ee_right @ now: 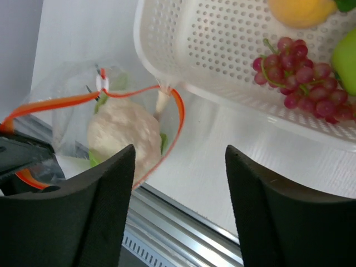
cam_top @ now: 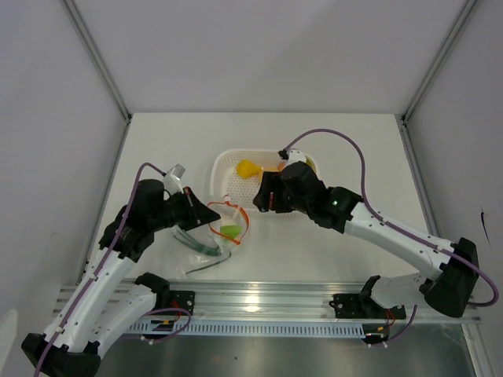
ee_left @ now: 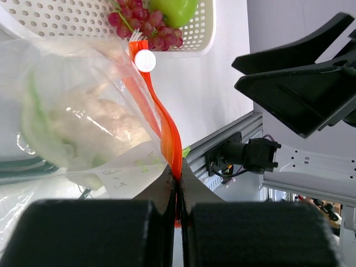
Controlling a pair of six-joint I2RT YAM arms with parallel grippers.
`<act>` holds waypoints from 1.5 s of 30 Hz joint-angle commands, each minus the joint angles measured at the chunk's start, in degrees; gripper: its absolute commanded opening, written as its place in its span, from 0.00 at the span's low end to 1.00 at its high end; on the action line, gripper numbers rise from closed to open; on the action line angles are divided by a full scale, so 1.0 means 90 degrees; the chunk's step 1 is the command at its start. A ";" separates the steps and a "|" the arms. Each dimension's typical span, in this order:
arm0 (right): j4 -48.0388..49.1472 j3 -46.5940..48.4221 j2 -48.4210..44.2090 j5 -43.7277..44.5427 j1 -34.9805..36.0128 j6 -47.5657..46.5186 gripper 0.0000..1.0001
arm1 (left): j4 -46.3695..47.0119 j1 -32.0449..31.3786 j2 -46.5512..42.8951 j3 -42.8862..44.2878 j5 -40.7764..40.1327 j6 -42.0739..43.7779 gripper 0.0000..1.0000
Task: Place the food in the zip-top bag and seal the zipper
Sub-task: Place the fake vegetable in the zipper food storage bag, then adjust the zipper food storage bag at the center of the board.
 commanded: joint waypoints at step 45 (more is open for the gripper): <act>0.1405 0.0120 0.1201 -0.1576 -0.0180 0.0007 0.00 | -0.0304 -0.0021 -0.0365 0.0054 -0.0280 0.0173 0.01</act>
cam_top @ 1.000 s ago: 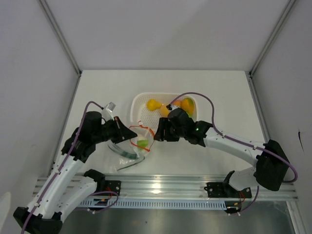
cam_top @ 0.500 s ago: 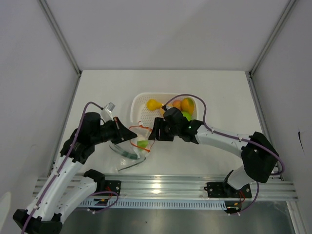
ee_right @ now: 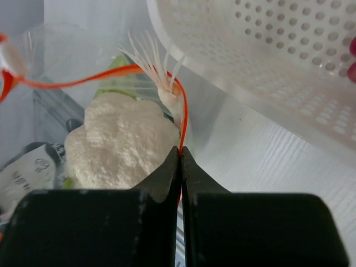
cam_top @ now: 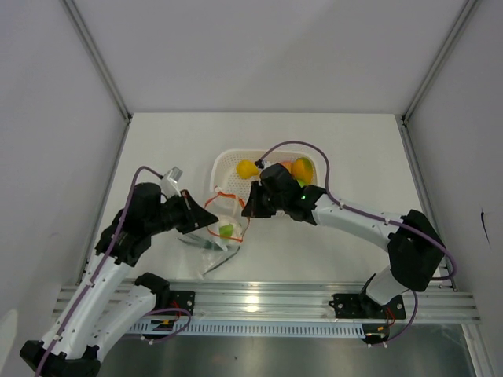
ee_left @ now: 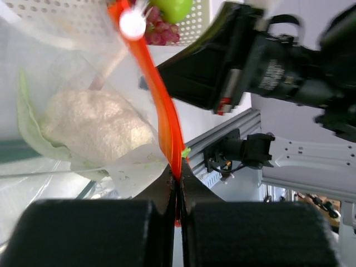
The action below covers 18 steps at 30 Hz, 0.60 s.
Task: Place the food in the zip-top bag and seal the zipper
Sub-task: Adjust the zipper food storage bag at the center of the board.
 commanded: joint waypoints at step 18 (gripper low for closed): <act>-0.1239 0.2330 -0.0065 0.1202 0.1157 -0.1573 0.00 | -0.1279 0.0018 0.0373 0.0473 -0.2014 -0.0162 0.01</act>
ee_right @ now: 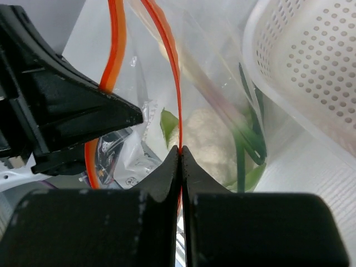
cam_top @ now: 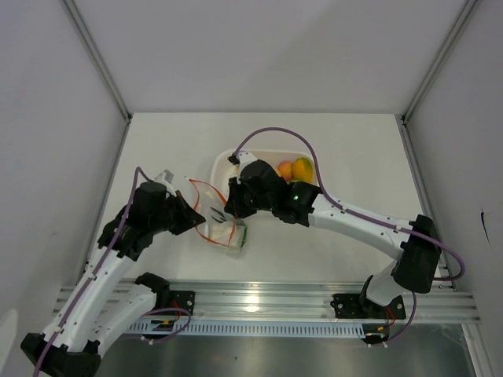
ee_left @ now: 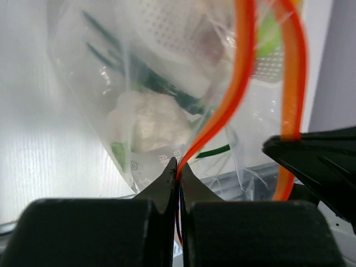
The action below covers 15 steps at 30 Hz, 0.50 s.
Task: Place the food in the zip-top bag and seal the zipper
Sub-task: Adjust the zipper food storage bag at the center of the board.
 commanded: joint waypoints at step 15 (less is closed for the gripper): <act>-0.0097 0.0402 -0.0162 -0.0090 -0.0050 -0.0069 0.00 | -0.0525 0.0015 -0.0554 0.0396 -0.0670 -0.0006 0.01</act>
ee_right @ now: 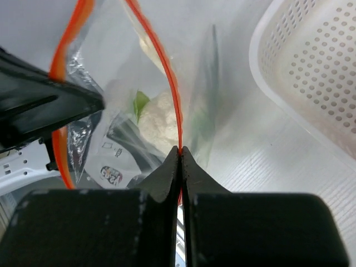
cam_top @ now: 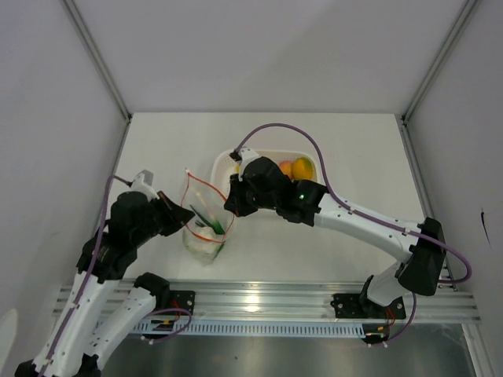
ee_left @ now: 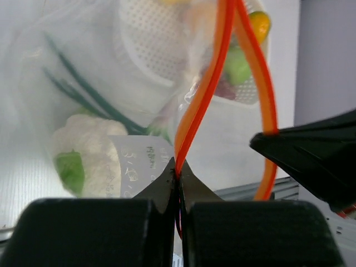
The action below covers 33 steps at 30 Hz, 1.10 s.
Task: Place the food in the zip-top bag and seal the zipper
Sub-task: Adjust the zipper food storage bag at the center of the board.
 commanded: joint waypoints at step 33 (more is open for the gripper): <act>-0.1065 0.1387 0.0185 0.0960 0.0069 -0.0747 0.43 | 0.0195 0.0013 0.0010 -0.0130 0.0533 0.0311 0.01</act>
